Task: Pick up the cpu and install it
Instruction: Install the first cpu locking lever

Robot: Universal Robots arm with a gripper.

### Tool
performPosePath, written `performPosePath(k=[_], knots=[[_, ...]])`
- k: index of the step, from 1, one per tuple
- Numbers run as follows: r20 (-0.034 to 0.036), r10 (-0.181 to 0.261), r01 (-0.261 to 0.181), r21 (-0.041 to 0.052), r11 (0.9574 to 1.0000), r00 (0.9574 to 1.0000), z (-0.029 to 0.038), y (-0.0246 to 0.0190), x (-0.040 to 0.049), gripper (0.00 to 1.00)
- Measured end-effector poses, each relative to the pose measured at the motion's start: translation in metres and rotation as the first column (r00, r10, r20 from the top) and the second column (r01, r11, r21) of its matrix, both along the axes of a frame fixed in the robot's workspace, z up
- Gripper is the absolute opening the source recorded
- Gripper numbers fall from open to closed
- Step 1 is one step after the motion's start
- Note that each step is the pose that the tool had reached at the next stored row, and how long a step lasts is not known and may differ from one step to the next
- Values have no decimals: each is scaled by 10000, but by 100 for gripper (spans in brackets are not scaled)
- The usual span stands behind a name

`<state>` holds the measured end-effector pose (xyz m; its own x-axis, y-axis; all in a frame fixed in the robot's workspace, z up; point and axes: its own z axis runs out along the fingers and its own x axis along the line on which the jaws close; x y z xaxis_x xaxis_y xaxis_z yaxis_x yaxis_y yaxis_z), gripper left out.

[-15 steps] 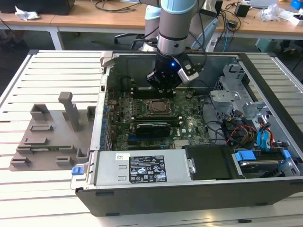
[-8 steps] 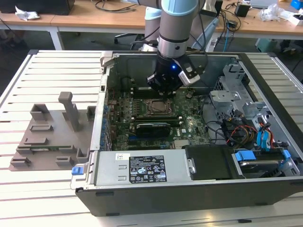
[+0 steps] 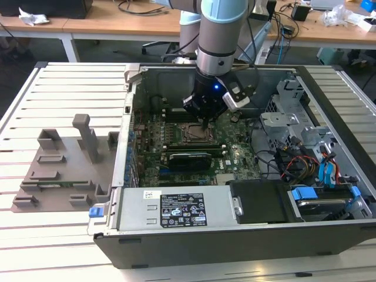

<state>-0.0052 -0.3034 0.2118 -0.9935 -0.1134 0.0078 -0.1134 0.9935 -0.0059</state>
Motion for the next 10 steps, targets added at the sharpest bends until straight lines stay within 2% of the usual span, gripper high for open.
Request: performPosePath(k=[4,10], knots=[[-1,3,-3,-102,9999,10000,8,-5,1,11],[-1,1,-1,-145,9999,10000,86,-5,0,11]])
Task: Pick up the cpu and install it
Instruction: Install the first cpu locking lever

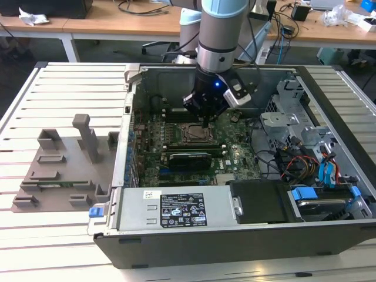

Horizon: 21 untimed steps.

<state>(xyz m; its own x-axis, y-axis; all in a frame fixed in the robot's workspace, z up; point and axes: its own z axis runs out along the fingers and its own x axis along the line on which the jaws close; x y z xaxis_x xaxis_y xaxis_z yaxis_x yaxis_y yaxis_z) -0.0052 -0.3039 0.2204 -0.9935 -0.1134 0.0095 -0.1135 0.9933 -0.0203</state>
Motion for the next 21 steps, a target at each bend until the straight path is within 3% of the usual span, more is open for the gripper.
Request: performPosePath(k=[21], knots=[[0,1,-1,-132,9999,10000,316,0,0,11]])
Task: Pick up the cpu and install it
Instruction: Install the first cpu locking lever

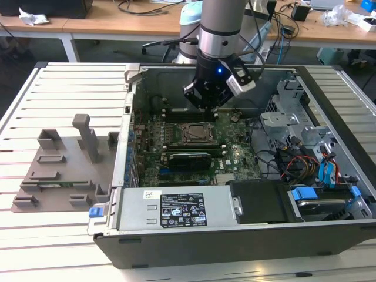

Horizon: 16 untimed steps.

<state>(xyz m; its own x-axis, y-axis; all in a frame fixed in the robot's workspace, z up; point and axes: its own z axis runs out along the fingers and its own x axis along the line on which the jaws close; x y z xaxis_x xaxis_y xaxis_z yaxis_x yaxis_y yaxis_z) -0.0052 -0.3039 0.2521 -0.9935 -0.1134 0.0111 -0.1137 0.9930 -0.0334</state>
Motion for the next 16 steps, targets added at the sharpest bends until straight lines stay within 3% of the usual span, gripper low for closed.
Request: performPosePath(k=[16], knots=[[1,0,0,-107,9999,10000,239,0,0,11]])
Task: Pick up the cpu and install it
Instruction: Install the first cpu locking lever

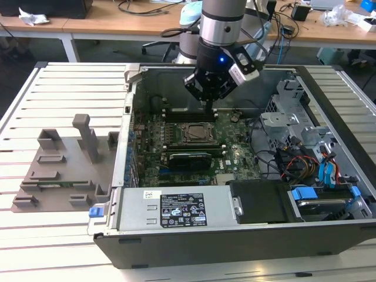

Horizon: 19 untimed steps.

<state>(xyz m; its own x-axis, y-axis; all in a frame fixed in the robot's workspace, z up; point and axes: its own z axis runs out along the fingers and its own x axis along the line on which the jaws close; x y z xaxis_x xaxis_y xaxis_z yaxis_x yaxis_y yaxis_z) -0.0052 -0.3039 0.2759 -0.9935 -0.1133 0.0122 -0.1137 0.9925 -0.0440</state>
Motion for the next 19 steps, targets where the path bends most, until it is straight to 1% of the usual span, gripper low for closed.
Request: performPosePath(k=[5,14,18,19], knots=[[0,0,0,-49,10000,10000,92,0,0,11],[0,0,0,-120,9999,10000,220,0,0,11],[0,0,0,-167,9999,10000,304,0,0,11],[-1,0,0,-174,9998,10000,314,0,0,11]])
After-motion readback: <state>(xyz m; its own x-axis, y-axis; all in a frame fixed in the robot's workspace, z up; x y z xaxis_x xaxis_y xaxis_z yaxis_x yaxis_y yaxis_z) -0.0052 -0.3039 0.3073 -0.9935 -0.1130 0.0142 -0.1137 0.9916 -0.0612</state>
